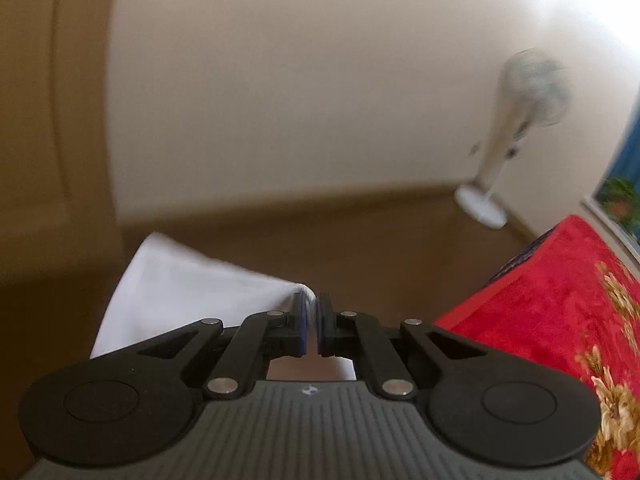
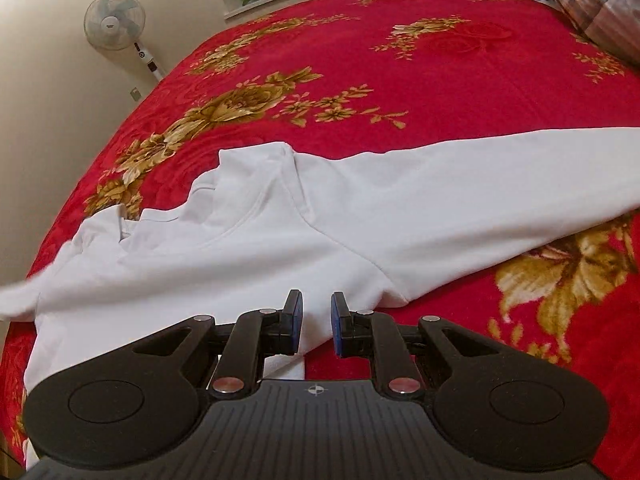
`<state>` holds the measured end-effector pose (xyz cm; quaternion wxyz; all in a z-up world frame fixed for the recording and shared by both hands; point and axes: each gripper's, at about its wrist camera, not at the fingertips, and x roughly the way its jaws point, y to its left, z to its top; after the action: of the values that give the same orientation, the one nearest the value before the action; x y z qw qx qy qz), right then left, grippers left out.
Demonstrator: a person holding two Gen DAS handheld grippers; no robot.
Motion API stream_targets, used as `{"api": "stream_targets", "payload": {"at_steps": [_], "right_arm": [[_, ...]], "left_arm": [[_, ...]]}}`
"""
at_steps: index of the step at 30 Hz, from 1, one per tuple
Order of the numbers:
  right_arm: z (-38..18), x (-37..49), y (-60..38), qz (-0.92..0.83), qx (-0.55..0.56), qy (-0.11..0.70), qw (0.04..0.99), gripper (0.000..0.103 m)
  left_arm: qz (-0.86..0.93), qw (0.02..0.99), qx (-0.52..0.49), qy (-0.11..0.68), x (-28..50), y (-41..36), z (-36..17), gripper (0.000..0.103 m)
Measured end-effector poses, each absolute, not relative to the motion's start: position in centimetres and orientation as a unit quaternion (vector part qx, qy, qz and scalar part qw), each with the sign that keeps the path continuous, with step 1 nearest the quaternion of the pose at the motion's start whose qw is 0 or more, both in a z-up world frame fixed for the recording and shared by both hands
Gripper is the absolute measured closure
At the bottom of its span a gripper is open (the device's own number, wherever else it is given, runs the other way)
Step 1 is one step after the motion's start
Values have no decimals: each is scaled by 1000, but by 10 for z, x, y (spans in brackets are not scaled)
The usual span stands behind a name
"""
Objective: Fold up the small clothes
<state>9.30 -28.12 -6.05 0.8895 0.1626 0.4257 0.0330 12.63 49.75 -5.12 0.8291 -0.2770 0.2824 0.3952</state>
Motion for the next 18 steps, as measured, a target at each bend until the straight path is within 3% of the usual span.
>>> {"api": "stream_targets", "payload": {"at_steps": [4,8,11,14,18], "right_arm": [[-61,90,-282,22,151,423,893,87],[-52,96,-281,20,126,403,906,87],[-40,117,-275,29,105,378,920,87],[-33,152,-266,38,99,358,928,86],[-41,204,-248,54,73,366,926,69]], "left_arm": [[451,787,-303,291,121,510,-60,94],[383,834,-298,264,141,463,-32,93],[246,897,-256,263,183,396,-16,70],[113,928,-217,282,222,328,-20,67],[-32,930,-163,329,262,243,-45,55]]}}
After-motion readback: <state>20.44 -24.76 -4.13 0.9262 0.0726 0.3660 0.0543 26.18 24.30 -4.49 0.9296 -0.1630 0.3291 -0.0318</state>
